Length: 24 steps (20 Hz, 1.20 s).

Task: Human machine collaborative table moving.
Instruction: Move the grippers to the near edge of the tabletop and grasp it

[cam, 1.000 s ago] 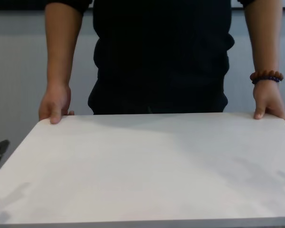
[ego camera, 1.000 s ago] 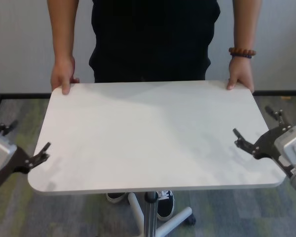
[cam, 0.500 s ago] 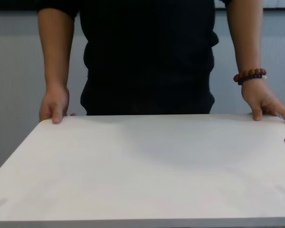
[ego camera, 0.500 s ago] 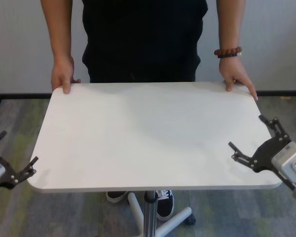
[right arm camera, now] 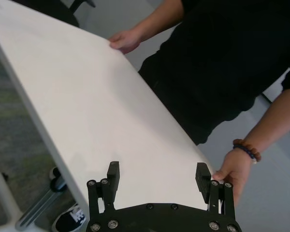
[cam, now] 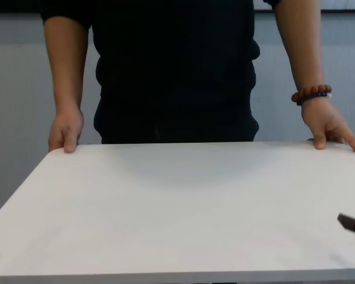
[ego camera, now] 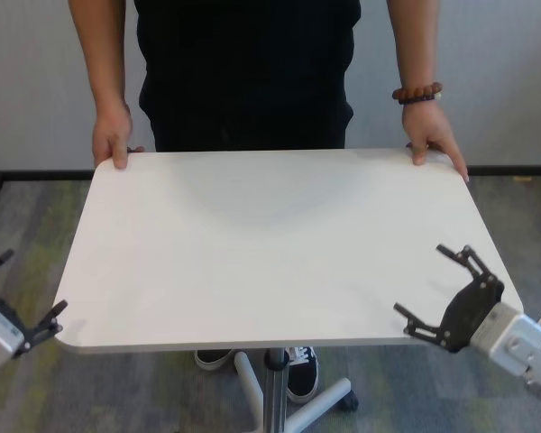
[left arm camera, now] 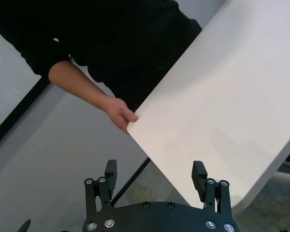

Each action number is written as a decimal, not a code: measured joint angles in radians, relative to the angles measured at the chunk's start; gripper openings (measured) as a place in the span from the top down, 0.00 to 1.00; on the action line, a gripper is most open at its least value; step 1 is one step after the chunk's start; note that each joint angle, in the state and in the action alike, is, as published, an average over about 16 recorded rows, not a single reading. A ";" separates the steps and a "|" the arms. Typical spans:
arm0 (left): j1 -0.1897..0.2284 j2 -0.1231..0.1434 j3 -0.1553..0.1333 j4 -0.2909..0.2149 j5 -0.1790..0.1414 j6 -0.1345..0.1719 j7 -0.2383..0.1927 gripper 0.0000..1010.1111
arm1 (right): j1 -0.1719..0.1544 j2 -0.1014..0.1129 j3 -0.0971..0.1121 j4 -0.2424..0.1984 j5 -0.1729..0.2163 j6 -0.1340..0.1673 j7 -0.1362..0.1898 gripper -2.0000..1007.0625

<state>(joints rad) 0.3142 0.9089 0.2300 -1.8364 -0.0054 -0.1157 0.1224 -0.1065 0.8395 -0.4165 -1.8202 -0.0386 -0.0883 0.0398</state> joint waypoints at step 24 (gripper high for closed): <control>0.096 -0.031 0.015 0.029 0.104 -0.008 -0.027 0.01 | -0.049 0.061 -0.031 -0.035 -0.115 0.078 0.139 0.01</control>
<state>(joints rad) 0.4103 0.8778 0.2453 -1.8071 0.0986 -0.1240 0.0957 -0.1554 0.9008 -0.4473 -1.8553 -0.1536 -0.0105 0.1784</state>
